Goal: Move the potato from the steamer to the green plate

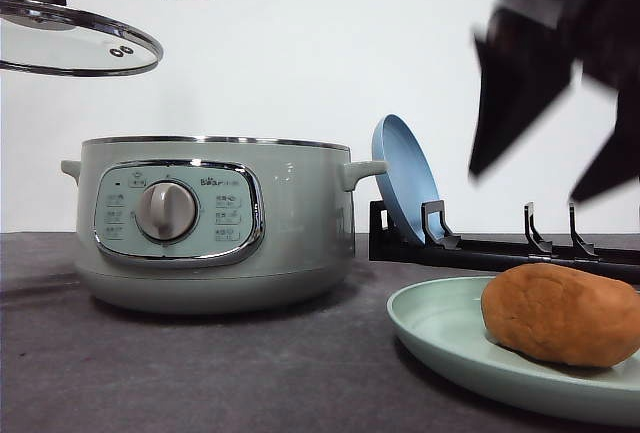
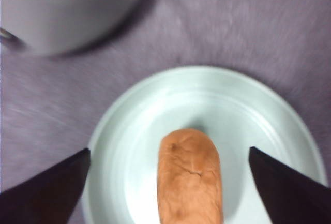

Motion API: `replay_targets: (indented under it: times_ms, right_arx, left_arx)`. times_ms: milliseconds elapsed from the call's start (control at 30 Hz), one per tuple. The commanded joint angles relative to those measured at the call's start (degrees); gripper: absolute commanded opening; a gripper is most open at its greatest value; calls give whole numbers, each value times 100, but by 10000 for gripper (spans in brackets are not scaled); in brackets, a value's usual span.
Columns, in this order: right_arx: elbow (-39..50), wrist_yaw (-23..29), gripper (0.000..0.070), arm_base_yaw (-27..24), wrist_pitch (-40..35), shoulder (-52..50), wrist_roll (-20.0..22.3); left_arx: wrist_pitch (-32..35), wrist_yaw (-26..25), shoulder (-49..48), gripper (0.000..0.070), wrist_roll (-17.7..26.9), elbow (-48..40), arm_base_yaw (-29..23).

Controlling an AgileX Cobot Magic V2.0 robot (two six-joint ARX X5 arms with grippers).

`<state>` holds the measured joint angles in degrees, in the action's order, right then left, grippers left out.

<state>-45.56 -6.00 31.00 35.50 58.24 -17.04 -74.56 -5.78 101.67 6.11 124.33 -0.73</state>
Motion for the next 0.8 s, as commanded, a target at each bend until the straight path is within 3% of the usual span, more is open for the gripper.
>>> replay_targets:
  times_ms: [0, 367, 767]
  right_arx:
    - [-376, 1, 700, 26, 393, -202, -29]
    - [-2310, -7, 700, 26, 2168, -1477, 317]
    - [-2752, 9, 700, 26, 2547, -2361, 287]
  left_arx:
    - [195, -37, -103, 0, 31, 267, 0]
    - [190, -42, -103, 0, 26, 267, 0]
    - [199, -49, -103, 0, -13, 267, 79]
